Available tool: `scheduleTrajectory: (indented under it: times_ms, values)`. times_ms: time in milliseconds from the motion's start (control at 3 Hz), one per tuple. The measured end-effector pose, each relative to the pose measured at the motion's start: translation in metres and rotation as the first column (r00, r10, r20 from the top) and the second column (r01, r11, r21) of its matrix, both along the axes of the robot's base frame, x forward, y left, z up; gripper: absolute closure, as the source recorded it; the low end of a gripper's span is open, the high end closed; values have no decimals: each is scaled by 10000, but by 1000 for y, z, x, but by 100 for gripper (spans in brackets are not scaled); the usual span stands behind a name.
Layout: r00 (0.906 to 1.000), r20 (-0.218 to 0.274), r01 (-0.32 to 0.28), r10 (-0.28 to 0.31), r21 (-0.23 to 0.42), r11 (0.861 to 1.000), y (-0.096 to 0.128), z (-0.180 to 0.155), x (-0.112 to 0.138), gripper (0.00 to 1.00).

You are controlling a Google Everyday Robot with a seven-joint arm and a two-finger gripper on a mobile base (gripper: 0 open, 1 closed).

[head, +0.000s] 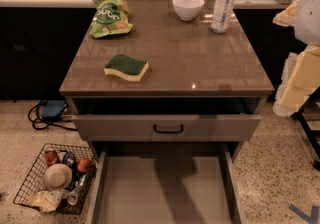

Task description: Place green rice chip bag into middle drawer

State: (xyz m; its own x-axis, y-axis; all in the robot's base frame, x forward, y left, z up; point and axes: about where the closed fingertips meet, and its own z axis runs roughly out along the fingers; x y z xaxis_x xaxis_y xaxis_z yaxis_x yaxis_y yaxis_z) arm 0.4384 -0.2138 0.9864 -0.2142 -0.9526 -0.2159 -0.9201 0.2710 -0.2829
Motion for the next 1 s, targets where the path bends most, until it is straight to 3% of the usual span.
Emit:
scheduleTrajectory:
  times_ms: [333, 667, 1000]
  values:
    - [10000, 2, 0, 0, 0, 10000, 0, 0, 0, 0]
    - [9916, 1025, 714, -783, 696, 9950, 24, 13, 48, 0]
    - [9660, 2184, 979, -1383, 1857, 9777, 55, 27, 112, 0]
